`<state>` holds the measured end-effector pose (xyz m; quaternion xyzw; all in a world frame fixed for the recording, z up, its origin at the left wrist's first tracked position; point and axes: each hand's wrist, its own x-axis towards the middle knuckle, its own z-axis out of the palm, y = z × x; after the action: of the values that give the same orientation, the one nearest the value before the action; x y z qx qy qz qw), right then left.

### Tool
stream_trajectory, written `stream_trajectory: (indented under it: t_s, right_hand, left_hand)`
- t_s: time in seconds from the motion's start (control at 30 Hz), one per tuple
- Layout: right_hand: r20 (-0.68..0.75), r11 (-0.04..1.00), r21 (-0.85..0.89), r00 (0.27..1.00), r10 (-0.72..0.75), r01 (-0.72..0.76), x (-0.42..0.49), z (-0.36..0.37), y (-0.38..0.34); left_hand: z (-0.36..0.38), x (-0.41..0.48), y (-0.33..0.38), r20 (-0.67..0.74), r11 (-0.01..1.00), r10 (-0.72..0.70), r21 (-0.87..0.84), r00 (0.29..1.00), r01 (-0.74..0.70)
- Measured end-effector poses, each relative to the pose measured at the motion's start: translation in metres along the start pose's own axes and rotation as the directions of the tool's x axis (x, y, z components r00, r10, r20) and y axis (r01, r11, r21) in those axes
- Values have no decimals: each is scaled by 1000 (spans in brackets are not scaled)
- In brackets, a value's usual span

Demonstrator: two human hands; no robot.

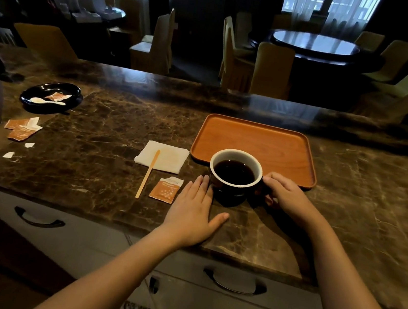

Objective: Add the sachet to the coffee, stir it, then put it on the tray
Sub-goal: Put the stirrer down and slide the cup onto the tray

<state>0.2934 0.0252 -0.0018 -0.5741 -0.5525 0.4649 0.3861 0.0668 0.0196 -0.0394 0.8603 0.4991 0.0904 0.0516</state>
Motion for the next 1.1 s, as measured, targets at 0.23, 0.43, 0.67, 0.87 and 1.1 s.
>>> stream_trajectory:
  t_s: [0.23,0.43,0.67,0.87,1.1]
  right_hand:
    - [149,999,-15,988,-36,39,-8,-2,-6]
    - [102,996,51,992,-79,74,-8,1,-3]
    - [94,991,1,986,-135,136,9,-14,-9]
    - [70,988,62,987,-143,139,40,-37,-23]
    - [44,987,113,992,-119,114,68,-57,-15]
  left_hand:
    - [3,0,0,-9,999,-33,-3,999,33]
    - [4,0,-1,-32,1000,-25,-12,999,25]
    - [6,0,-4,-46,1000,-17,-18,999,17]
    - [3,-2,-1,-41,1000,-22,-9,999,22]
    - [3,-2,0,-49,999,-36,-24,998,35]
